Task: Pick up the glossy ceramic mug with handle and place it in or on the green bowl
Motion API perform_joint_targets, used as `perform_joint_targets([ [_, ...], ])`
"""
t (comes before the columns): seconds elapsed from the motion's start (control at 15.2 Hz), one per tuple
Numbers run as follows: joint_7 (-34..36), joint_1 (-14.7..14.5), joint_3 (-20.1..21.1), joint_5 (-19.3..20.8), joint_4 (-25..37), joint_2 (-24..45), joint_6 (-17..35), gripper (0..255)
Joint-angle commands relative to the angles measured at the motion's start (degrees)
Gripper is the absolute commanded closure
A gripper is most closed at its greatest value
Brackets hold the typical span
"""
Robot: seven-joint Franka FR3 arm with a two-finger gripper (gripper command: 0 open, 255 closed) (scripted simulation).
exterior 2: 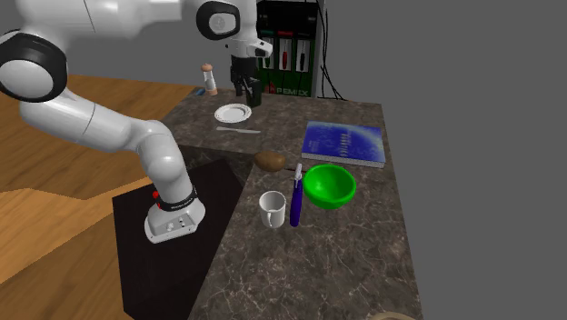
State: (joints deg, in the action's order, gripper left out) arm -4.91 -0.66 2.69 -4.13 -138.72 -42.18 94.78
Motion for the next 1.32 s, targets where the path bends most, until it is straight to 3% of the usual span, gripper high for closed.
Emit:
perform_joint_targets([
  [0.0,0.0,0.0,0.0,0.0,0.0,0.0,0.0,0],
  [0.66,-4.18,7.24,-7.06,7.3,-15.52,-4.12,13.19,0],
  [1.25,-8.38,16.25,-15.22,15.65,-25.06,-0.96,28.18,0],
])
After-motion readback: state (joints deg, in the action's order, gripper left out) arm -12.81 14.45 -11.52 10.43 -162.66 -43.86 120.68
